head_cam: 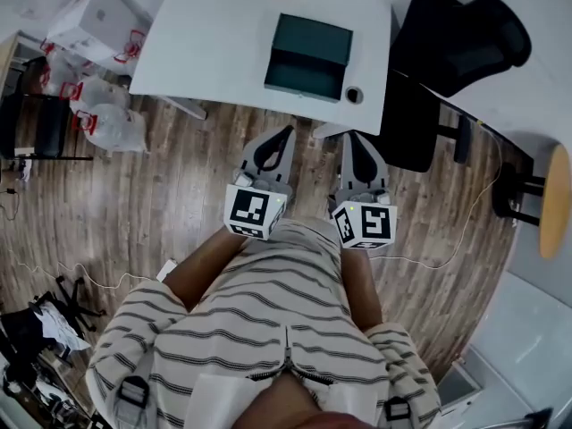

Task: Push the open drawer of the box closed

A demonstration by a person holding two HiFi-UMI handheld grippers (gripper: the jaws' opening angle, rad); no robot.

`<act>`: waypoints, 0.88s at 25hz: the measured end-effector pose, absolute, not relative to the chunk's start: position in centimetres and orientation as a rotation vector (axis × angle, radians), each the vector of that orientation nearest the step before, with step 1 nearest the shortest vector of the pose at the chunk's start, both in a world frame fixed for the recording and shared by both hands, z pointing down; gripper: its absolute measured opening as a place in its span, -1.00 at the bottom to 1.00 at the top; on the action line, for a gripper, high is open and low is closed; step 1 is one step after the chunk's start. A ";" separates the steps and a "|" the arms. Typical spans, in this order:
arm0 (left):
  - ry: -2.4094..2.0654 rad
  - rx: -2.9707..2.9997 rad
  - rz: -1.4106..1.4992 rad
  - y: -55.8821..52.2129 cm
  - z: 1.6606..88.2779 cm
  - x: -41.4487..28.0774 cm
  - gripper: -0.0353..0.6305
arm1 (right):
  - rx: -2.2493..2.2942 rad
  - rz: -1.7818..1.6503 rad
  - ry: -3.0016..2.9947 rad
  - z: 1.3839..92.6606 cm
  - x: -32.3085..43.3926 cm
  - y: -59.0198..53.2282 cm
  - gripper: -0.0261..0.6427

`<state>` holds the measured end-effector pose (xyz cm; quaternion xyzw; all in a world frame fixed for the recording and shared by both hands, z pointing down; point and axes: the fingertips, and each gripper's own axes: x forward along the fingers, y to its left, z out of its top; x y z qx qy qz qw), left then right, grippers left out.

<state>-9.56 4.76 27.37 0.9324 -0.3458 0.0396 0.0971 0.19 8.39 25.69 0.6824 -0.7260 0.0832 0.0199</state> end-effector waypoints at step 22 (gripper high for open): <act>-1.143 2.640 0.280 -3.8 34.0 -5.0 -0.89 | 2.012 0.465 -2.272 31.9 6.2 -1.4 -0.89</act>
